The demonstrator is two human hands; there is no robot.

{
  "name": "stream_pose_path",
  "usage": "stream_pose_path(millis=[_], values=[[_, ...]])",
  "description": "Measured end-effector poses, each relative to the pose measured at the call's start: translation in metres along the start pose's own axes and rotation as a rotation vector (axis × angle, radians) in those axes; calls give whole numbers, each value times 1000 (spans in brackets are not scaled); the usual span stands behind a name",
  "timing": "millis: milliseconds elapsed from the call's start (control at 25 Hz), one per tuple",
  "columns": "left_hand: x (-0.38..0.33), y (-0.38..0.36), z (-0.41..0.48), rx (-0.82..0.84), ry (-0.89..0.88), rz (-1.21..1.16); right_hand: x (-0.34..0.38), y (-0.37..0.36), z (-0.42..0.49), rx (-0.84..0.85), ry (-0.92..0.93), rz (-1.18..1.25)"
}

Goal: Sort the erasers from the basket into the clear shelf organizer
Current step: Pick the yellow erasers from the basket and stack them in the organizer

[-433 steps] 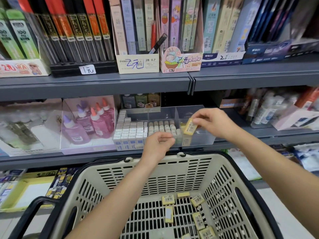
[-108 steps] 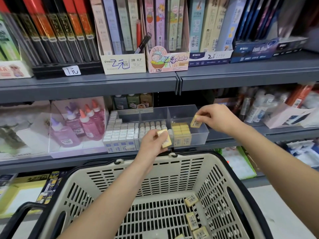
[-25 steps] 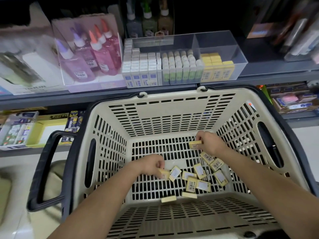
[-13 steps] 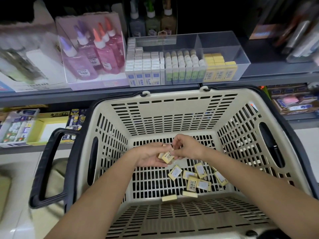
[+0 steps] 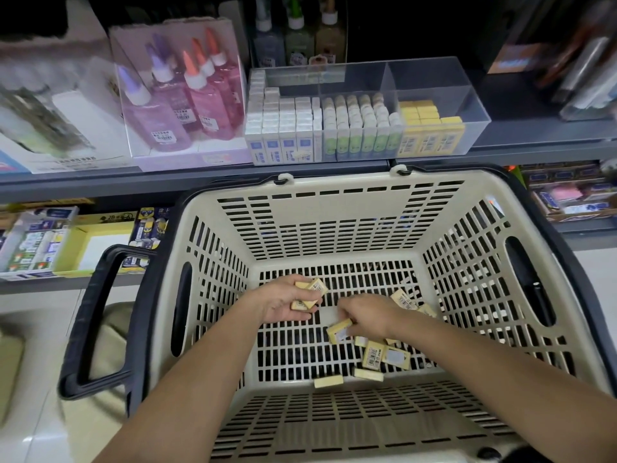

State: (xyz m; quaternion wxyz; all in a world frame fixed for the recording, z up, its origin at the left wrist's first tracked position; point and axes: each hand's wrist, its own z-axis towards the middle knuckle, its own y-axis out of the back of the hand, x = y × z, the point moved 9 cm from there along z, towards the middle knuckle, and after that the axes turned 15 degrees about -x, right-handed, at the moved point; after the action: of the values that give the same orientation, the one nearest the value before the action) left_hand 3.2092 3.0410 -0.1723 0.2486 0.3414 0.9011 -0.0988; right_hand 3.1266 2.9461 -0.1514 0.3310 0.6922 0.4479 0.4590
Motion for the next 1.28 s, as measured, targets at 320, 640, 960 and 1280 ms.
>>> stream_pose_path(millis=[320, 640, 960, 1280], values=[[2, -23, -7, 125, 51, -28, -14, 40, 7, -71, -336, 875], [-6, -33, -12, 156, 37, -133, -32, 45, 2, -86, -462, 917], [-9, -27, -14, 148, 39, -191, -19, -2, -17, 246, -165, 85], [-13, -34, -20, 182, 17, -163, -15, -11, -27, 321, -83, -166]])
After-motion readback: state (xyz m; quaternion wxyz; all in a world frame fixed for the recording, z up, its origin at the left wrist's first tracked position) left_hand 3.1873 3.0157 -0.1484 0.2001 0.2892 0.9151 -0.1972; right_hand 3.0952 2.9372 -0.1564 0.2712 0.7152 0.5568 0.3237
